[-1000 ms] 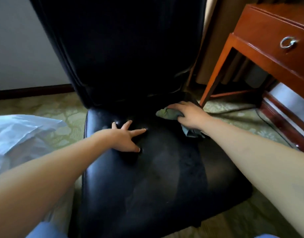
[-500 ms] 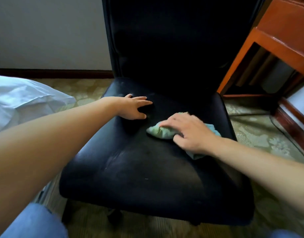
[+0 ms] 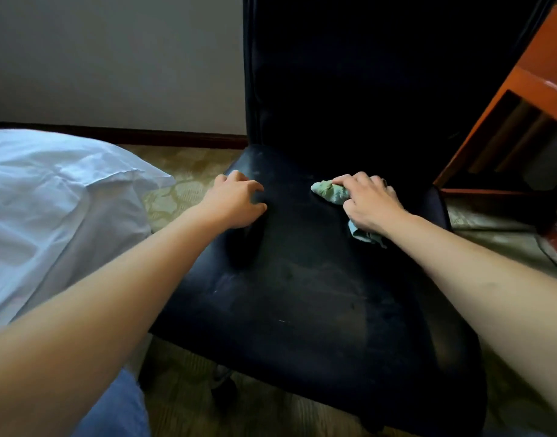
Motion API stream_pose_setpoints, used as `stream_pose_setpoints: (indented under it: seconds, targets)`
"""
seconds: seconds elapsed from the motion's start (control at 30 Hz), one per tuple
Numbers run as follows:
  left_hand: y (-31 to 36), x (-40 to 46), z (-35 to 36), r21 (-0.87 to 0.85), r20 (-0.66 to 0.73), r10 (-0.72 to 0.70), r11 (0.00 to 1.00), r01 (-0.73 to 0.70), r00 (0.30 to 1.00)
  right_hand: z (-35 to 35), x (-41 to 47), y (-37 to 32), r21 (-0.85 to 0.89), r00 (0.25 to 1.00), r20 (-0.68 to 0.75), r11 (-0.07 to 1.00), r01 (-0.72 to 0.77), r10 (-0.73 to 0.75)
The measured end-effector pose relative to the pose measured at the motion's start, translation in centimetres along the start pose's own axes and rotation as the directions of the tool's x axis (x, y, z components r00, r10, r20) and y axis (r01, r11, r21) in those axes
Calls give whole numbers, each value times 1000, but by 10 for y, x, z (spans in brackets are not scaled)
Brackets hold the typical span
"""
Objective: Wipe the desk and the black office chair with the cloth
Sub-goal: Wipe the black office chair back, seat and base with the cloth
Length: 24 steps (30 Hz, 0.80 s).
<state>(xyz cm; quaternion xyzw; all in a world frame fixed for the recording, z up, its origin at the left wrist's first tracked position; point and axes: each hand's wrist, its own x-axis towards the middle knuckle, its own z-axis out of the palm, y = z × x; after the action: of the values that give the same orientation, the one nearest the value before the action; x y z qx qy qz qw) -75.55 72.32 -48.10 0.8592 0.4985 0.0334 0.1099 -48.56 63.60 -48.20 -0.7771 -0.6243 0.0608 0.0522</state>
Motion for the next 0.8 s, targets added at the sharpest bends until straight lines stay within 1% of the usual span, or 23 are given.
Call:
stream_pose_setpoints:
  seconds: [0.07, 0.13, 0.2, 0.23, 0.27, 0.3, 0.33, 0.37, 0.43, 0.5, 0.6, 0.67, 0.73, 0.8]
  targets:
    - [-5, -6, 1, -12, 56, -29, 999, 29, 998, 0, -19, -17, 17, 995, 19, 995, 95, -95]
    - [-7, -11, 0, -48, 66, -5, 999, 8, 998, 9, -48, -47, 13, 962, 24, 962, 272, -273]
    - [-10, -15, -1, -68, 40, 31, 997, -29, 999, 17, -74, -79, 33, 884, 32, 884, 466, -467]
    - [-12, -17, -1, -79, 30, 46, 996, -44, 998, 20, -78, -90, 47, 839, 53, 841, 539, -541]
    - [-14, -21, 0, -99, 17, 59, 993, -57, 998, 20, -77, -97, 61, 806, 82, 810, 583, -586]
    - [-15, -25, 0, -130, 4, 66, 989, -65, 998, 18, -70, -99, 82, 795, 101, 802, 592, -598]
    - [-17, -28, 0, -169, -7, 69, 983, -69, 998, 18, -58, -98, 102, 805, 95, 810, 577, -585]
    - [-19, -31, -1, -210, -17, 70, 975, -72, 997, 16, -47, -94, 120, 834, 74, 835, 536, -546]
    - [-22, -34, -3, -267, -18, 52, 962, -55, 999, 13, -29, -82, 149, 914, 19, 905, 399, -406]
    - [-27, -38, -5, -285, -8, 29, 958, -30, 1000, 13, -31, -74, 188, 953, 14, 936, 296, -304]
    - [-31, -40, -5, -268, 1, 49, 962, -47, 999, 9, -71, -55, 173, 941, 55, 931, 320, -334]
    - [-32, -38, -6, -262, -4, 57, 964, -56, 998, 3, -108, -22, 164, 937, 79, 932, 324, -340]
    - [-33, -35, -8, -256, -5, 48, 965, -48, 999, -2, -141, 11, 131, 948, 38, 942, 309, -316]
    - [-34, -32, -9, -266, 22, 35, 964, -28, 999, 0, -161, 25, 95, 956, -31, 951, 294, -292]
